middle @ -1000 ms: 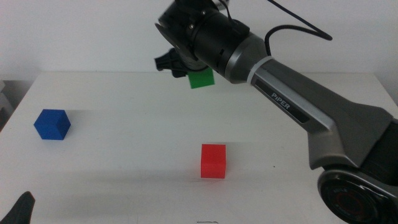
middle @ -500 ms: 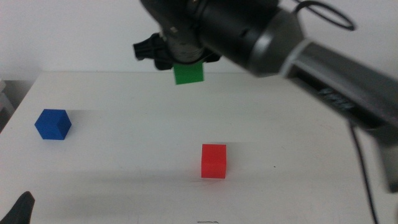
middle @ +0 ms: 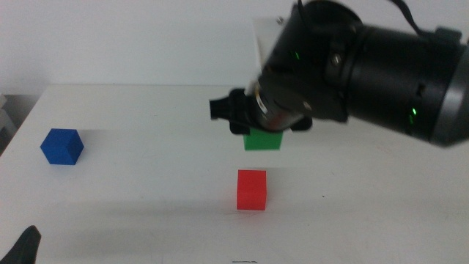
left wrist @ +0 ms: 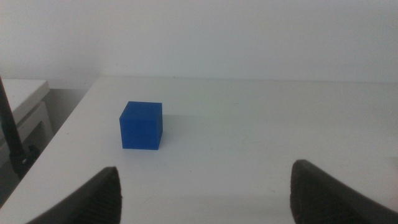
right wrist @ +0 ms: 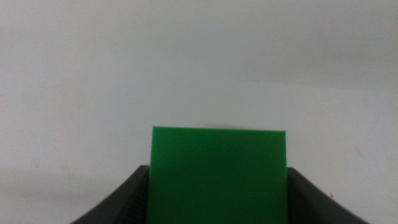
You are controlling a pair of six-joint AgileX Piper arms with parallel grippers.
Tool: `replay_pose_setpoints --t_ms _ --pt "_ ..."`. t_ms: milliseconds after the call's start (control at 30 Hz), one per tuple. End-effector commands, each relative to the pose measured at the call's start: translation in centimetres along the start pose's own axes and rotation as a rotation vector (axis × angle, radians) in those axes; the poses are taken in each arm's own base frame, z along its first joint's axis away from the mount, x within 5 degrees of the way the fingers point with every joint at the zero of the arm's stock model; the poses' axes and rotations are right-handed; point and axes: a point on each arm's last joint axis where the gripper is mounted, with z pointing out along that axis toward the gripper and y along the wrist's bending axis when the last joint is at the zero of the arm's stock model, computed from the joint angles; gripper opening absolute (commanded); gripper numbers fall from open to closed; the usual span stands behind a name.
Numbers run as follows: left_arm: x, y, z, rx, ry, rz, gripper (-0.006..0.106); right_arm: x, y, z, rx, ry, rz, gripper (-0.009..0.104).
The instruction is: Stack red cubes first, then green, then blue cubes in a specific spot.
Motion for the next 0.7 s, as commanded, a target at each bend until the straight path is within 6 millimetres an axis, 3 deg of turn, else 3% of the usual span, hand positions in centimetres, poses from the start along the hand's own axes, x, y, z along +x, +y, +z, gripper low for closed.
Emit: replay_pose_setpoints --t_ms 0,200,400,667 --pt "-1.0 0.0 -0.2 0.003 -0.108 -0.011 0.092 -0.8 -1.0 -2.4 -0.042 -0.111 0.061 -0.001" --pt "-1.0 0.0 -0.2 0.003 -0.108 -0.011 0.092 0.5 -1.2 -2.2 -0.005 -0.151 0.089 -0.001" --pt "-1.0 0.0 -0.2 0.003 -0.108 -0.012 0.092 -0.3 -1.4 -2.7 -0.117 -0.147 0.071 -0.001" --pt "-1.0 0.0 -0.2 0.003 -0.108 -0.012 0.092 -1.6 -2.7 -1.6 -0.228 -0.101 0.021 -0.001"
